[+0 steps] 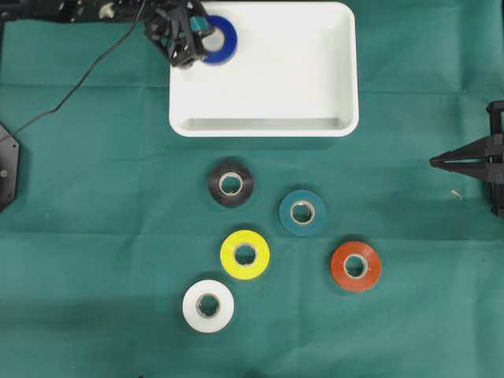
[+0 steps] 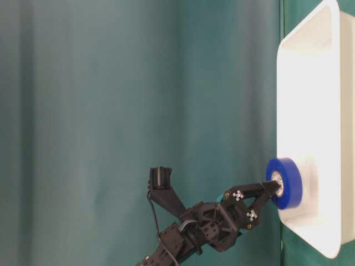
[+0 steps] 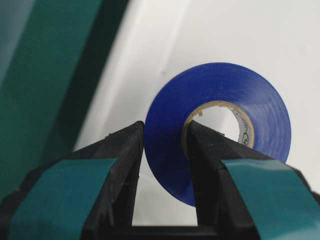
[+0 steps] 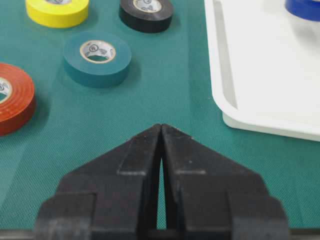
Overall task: Put the tape into the white case with the left arm.
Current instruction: 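Lift the blue tape and carry it into the white case, then open the left gripper to release the blue tape, then withdraw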
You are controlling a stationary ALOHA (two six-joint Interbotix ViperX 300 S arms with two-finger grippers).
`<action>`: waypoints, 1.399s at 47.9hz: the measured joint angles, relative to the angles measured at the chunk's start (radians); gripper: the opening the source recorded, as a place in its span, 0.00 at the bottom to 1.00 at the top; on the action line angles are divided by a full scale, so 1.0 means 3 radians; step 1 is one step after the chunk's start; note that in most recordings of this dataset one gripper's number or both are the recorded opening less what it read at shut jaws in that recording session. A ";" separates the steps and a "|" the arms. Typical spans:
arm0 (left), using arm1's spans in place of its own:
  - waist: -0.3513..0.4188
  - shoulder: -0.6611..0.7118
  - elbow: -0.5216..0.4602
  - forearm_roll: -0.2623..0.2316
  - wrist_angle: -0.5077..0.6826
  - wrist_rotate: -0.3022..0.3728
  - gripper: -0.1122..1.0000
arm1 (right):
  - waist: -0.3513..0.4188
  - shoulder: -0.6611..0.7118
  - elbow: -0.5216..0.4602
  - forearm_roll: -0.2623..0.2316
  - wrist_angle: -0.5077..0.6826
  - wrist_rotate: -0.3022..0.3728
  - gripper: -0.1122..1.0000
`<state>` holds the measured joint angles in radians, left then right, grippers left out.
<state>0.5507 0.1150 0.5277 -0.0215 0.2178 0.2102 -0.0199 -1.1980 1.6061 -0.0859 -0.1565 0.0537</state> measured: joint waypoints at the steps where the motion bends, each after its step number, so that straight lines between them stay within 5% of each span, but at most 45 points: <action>1: 0.0015 0.0010 -0.0015 0.0000 0.0000 0.0000 0.32 | 0.0000 0.0000 0.0000 0.0005 0.0000 0.0000 0.02; 17: 0.0087 0.0087 -0.0061 0.0000 0.0000 0.0015 0.33 | 0.0000 -0.0015 0.0005 0.0000 0.0000 -0.0005 0.02; 30: 0.0087 0.0082 -0.0061 0.0000 0.0000 0.0051 0.94 | 0.0000 -0.0015 0.0005 -0.0010 0.0000 -0.0005 0.02; 49: 0.0056 -0.0051 0.0072 0.0000 -0.0005 0.0041 0.94 | 0.0000 -0.0020 0.0005 -0.0010 0.0000 -0.0005 0.02; 67: -0.0455 -0.0608 0.0562 0.0000 -0.0164 0.0015 0.93 | 0.0000 -0.0020 0.0005 -0.0010 0.0005 0.0000 0.02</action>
<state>0.4142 -0.0675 0.6964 -0.0215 0.1687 0.2148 -0.0199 -1.2042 1.6076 -0.0890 -0.1549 0.0537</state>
